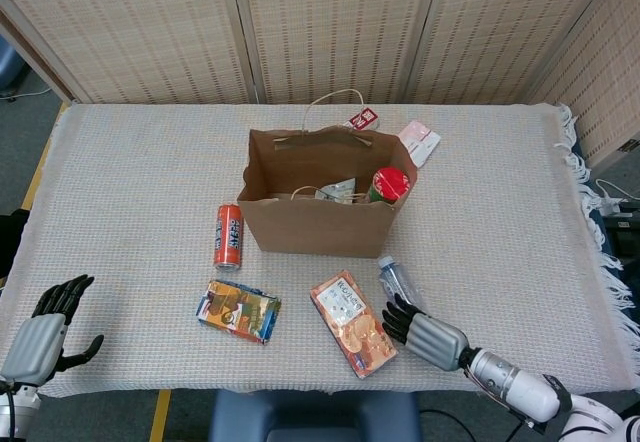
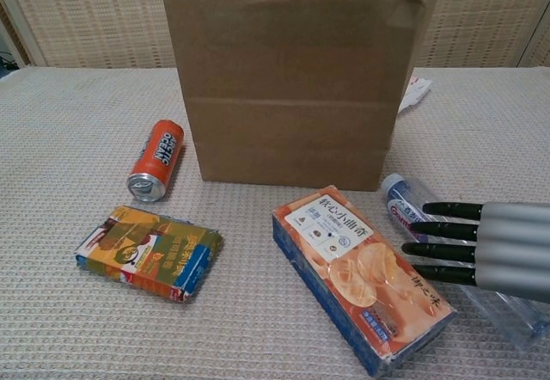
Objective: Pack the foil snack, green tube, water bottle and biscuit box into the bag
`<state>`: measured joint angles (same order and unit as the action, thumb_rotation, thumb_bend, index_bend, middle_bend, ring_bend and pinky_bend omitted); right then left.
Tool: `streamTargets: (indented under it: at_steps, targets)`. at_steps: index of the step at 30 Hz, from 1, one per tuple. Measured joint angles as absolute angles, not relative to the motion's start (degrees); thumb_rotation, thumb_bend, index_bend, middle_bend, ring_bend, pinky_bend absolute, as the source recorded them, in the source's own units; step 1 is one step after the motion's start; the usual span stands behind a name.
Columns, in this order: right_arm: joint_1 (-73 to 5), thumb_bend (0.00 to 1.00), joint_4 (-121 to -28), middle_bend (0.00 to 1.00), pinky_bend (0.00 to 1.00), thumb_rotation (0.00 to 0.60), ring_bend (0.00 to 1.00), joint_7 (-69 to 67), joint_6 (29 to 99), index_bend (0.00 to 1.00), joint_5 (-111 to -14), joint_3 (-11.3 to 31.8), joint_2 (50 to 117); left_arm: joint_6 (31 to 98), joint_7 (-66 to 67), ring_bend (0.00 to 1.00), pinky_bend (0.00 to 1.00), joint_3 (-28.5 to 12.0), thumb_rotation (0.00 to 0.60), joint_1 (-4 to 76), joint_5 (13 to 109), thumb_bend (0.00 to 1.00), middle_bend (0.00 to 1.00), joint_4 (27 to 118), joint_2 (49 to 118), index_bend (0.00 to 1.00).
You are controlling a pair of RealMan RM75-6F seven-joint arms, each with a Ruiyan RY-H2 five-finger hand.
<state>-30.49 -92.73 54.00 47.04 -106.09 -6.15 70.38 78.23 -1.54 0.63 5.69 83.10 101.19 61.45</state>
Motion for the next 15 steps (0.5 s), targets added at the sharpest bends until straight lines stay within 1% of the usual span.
streamTargets:
  at_steps: [2,4,6,8,10,12,15]
  targets:
    - [-30.46,0.09,-91.93,0.27,0.25,0.600,0.21,54.11,47.91,0.29,-107.01,-6.20,71.14,78.25,-1.67,0.00,0.01,0.64,0.600,5.68,83.12,0.33,0.00,101.23,61.40,0.00]
    - [-30.35,0.10,-90.96,0.33,0.28,0.600,0.27,54.10,48.77,0.32,-107.70,-6.35,71.95,78.30,-1.77,0.00,0.01,0.65,0.600,5.66,83.19,0.33,0.00,101.20,61.38,0.00]
    - [-30.17,0.10,-90.67,0.38,0.32,0.600,0.34,54.22,48.95,0.38,-107.65,-6.48,72.30,78.29,-1.83,0.00,0.01,0.68,0.600,5.66,83.28,0.33,0.00,101.17,61.37,0.00]
    - [-30.17,0.12,-90.73,0.46,0.40,0.600,0.44,54.07,49.07,0.48,-107.67,-6.56,72.31,78.24,-1.81,0.00,0.01,0.71,0.600,5.69,83.33,0.33,0.00,101.16,61.34,0.00]
    - [-30.18,0.15,-90.84,0.52,0.48,0.600,0.51,53.58,49.40,0.56,-107.80,-6.67,72.15,78.25,-1.78,0.00,0.01,0.73,0.600,5.69,83.40,0.33,0.00,101.16,61.34,0.00]
    - [-30.21,0.18,-91.01,0.54,0.52,0.600,0.53,52.76,50.02,0.60,-108.05,-6.79,71.79,78.28,-1.80,0.00,0.01,0.73,0.600,5.68,83.39,0.33,0.00,101.16,61.34,0.00]
    - [-30.25,0.22,-91.37,0.55,0.54,0.600,0.53,51.00,51.75,0.60,-108.79,-6.92,70.82,78.21,-1.83,0.00,0.01,0.71,0.600,5.71,83.32,0.33,0.00,101.15,61.35,0.00]
